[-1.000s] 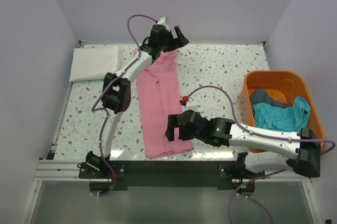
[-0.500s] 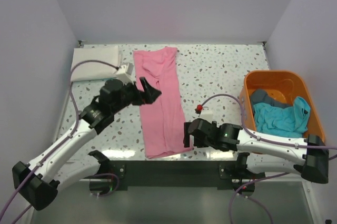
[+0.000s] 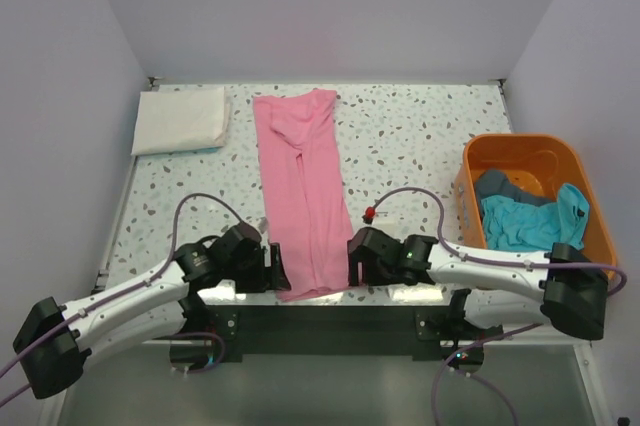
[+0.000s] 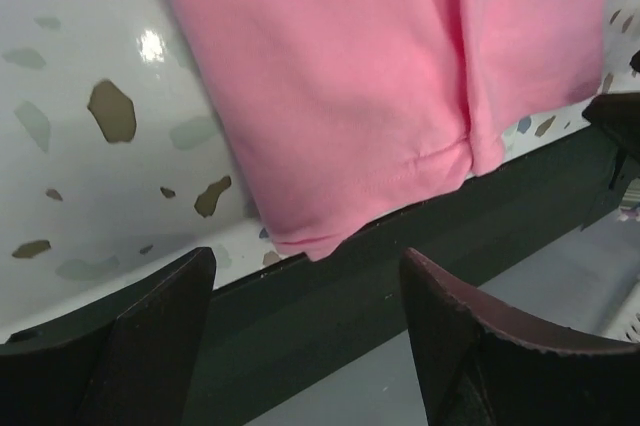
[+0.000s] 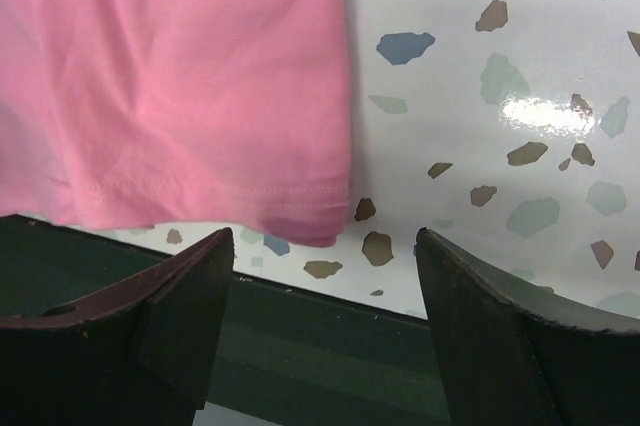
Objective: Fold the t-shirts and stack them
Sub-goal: Fold the tshirt
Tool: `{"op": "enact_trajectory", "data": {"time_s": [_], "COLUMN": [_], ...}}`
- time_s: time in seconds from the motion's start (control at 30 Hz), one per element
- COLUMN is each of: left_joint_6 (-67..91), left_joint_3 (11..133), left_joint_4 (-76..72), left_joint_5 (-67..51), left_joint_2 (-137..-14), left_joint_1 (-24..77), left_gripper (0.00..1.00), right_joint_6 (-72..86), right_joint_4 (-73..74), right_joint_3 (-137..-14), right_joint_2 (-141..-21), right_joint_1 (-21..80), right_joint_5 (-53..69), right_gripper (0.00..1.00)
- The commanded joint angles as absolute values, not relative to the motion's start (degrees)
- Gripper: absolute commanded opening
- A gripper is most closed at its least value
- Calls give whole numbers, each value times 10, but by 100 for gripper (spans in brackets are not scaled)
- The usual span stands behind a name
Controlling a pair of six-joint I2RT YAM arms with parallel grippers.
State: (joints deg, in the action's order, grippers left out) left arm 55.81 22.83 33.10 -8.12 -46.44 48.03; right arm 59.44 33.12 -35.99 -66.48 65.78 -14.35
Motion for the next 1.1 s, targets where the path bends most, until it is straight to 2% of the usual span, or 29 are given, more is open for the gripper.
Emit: {"op": "enact_trajectory", "data": {"time_s": [0.0, 0.1, 0.27, 0.37, 0.6, 0.63, 0.7, 0.77, 0.9, 0.93, 1.0, 1.07], "left_joint_6": [592, 592, 592, 605, 620, 621, 615, 610, 593, 591, 586, 584], "left_joint_3": [222, 215, 200, 193, 177, 174, 175, 179, 193, 199, 205, 213], "left_joint_4": [331, 338, 294, 304, 285, 271, 258, 246, 233, 233, 234, 235], "left_joint_5": [-119, -110, -137, -131, -125, -123, -122, -116, -104, -101, -86, -77], "left_joint_2": [-461, -473, -502, -518, -530, -531, -538, -546, -548, -544, -529, -519], "left_joint_1": [495, 497, 509, 520, 524, 524, 524, 524, 524, 525, 524, 524], "left_gripper": [78, 73, 53, 42, 28, 22, 17, 0, 0, 0, 0, 0], "right_joint_6": [617, 614, 616, 616, 630, 632, 628, 623, 599, 595, 589, 586], "right_joint_4": [311, 281, 234, 230, 244, 245, 245, 243, 241, 250, 257, 258], "right_joint_3": [-369, -360, -344, -341, -326, -322, -321, -323, -341, -352, -363, -376], "right_joint_2": [-693, -708, -720, -728, -727, -725, -721, -716, -716, -717, -716, -713], "right_joint_1": [644, 635, 622, 621, 621, 621, 621, 621, 621, 621, 621, 621], "right_joint_5": [-132, -106, -73, -60, -47, -48, -49, -52, -62, -68, -87, -96], "right_gripper": [75, 70, 56, 52, 41, 32, 29, 26, 15, 8, 0, 0]}}
